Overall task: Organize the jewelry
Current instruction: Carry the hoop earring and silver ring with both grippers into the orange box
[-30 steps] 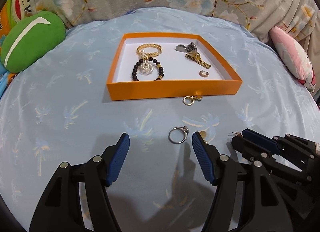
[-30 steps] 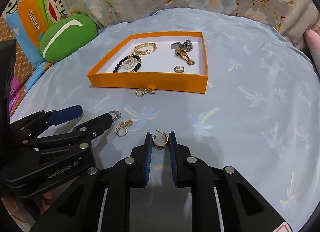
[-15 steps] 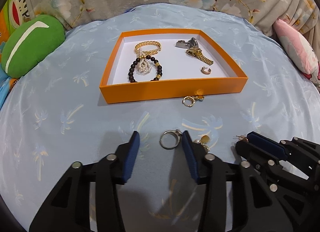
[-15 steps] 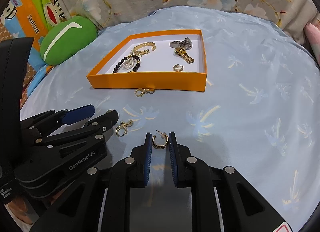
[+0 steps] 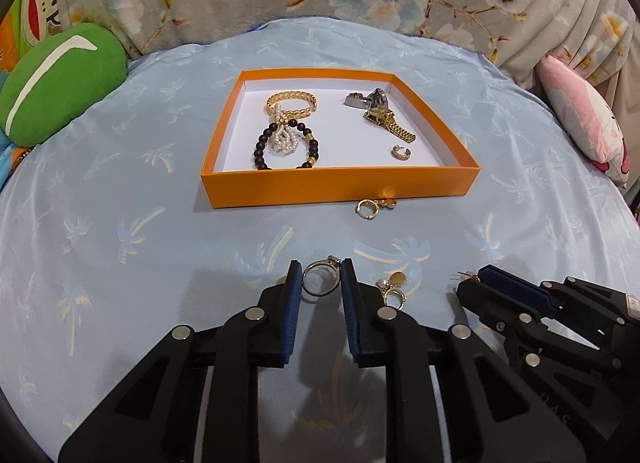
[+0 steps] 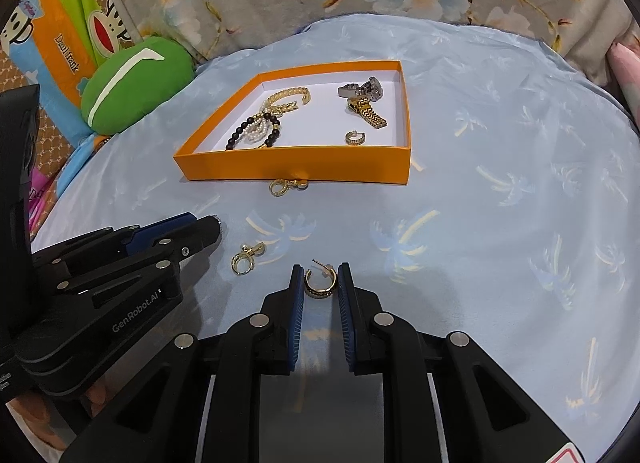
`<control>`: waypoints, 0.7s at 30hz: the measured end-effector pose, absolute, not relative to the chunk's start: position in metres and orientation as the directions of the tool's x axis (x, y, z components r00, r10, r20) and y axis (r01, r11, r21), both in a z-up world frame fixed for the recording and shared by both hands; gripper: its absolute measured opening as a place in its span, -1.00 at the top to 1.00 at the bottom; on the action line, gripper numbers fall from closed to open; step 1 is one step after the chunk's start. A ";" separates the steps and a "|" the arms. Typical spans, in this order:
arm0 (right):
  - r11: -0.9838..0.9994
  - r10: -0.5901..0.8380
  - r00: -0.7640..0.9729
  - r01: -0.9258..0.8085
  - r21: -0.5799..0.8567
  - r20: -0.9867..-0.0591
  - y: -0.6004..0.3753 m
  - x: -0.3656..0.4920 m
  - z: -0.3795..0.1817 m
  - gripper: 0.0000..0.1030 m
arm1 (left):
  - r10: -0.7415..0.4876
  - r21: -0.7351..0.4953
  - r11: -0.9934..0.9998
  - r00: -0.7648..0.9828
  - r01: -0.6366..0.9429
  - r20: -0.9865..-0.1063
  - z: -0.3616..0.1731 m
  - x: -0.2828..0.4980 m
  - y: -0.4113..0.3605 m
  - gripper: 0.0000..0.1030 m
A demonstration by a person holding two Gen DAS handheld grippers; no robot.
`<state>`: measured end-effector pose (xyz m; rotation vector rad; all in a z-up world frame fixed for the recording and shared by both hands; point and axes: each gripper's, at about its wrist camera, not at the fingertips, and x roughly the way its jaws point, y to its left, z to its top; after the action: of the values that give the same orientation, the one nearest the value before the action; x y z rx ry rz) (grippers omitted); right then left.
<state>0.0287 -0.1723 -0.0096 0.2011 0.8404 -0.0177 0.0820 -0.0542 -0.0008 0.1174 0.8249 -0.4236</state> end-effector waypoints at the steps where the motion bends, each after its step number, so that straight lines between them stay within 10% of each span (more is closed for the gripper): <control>1: 0.981 0.062 0.672 0.097 0.170 -0.738 -0.173 0.028 -0.009 0.69 | -0.319 -0.064 0.912 0.601 0.406 -0.733 0.000 0.081 -0.053 0.63; 21: 0.982 0.042 0.737 0.093 0.163 -0.675 -0.202 0.107 0.042 0.69 | -0.332 -0.080 0.924 0.685 0.373 -0.648 0.065 0.151 -0.050 0.63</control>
<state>0.1069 -0.2021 0.0418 0.1912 0.7429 -0.0286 0.1514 -0.0504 0.0647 0.0599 0.7138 -0.3953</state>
